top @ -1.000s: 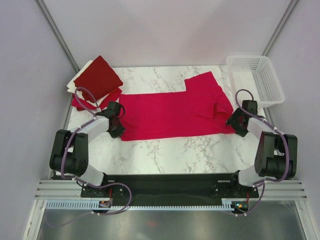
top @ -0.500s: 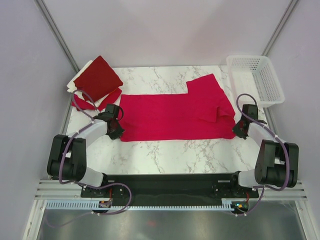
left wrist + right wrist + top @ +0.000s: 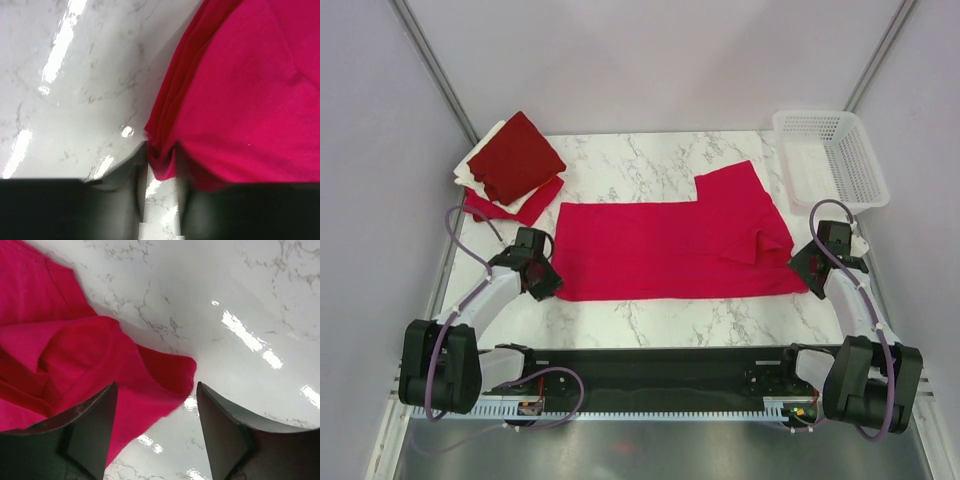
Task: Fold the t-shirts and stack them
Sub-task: Fold the tshirt
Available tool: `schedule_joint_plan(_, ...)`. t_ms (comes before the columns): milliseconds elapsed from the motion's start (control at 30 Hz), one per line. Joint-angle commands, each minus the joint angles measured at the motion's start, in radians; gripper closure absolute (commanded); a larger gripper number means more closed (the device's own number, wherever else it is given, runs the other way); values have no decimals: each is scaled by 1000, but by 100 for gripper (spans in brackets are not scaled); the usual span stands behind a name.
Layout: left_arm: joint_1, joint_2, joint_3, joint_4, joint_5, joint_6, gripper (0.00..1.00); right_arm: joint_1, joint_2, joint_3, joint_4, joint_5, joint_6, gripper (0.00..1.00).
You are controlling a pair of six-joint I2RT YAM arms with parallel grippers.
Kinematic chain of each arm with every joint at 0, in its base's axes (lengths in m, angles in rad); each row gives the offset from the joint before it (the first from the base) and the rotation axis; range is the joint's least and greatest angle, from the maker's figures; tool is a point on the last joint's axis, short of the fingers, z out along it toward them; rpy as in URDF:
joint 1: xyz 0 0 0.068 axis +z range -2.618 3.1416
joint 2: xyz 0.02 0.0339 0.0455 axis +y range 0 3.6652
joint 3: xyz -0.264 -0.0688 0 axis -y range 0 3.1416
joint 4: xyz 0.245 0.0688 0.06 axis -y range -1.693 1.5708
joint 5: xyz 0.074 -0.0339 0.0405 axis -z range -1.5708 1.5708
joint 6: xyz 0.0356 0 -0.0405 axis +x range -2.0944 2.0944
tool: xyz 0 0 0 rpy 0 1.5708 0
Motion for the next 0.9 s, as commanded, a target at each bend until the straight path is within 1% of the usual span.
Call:
schedule_joint_plan(0,11,-66,-36,-37,32,-17,58,-9,-39,-17,-47,-26,24,26)
schedule_joint_plan(33,9,-73,-36,-38,73,-20,36,-9,-56,-18,-57,-38,21,23)
schedule_joint_plan(67,9,-86,-32,-37,89,-16,30,-9,-86,-7,-64,-45,15,22)
schedule_joint_plan(133,7,-99,-4,-35,179,-5,21,-9,-129,-2,-44,-92,6,21)
schedule_joint_plan(167,7,-104,35,-37,199,13,20,-9,-169,7,-38,-104,-8,21)
schedule_joint_plan(233,7,-110,83,-55,260,110,16,-6,-188,28,-13,-162,-27,20)
schedule_joint_plan(300,4,-144,132,-84,282,148,15,-3,-176,71,7,-216,-53,21)
schedule_joint_plan(333,3,-155,143,-87,347,165,12,13,-159,85,25,-286,-59,24)
schedule_joint_plan(367,3,-167,155,-112,378,182,6,24,-119,110,33,-301,-63,26)
schedule_joint_plan(400,3,-184,192,-130,412,223,5,38,-96,120,41,-313,-65,29)
schedule_joint_plan(433,3,-187,212,-156,421,252,4,67,-73,127,59,-322,-65,40)
schedule_joint_plan(467,4,-189,235,-202,422,286,3,84,-30,130,71,-330,-59,49)
schedule_joint_plan(500,3,-189,276,-230,422,353,3,101,-9,127,85,-333,-54,61)
schedule_joint_plan(533,3,-185,293,-251,408,387,3,137,11,122,117,-333,-39,78)
schedule_joint_plan(567,0,-187,310,-270,382,409,3,156,54,116,131,-313,-31,84)
schedule_joint_plan(600,-9,-190,303,-281,368,380,2,176,74,113,148,-304,-25,92)
schedule_joint_plan(633,-9,-192,292,-272,392,377,1,214,96,111,178,-298,-13,92)
schedule_joint_plan(667,-11,-190,280,-259,412,378,2,219,137,113,188,-281,-7,92)
schedule_joint_plan(733,-11,-192,277,-250,380,369,2,280,176,117,212,-267,4,91)
schedule_joint_plan(767,-11,-195,278,-250,368,365,2,290,200,122,216,-261,9,89)
schedule_joint_plan(867,-11,-211,277,-247,354,359,2,313,228,127,228,-226,6,79)
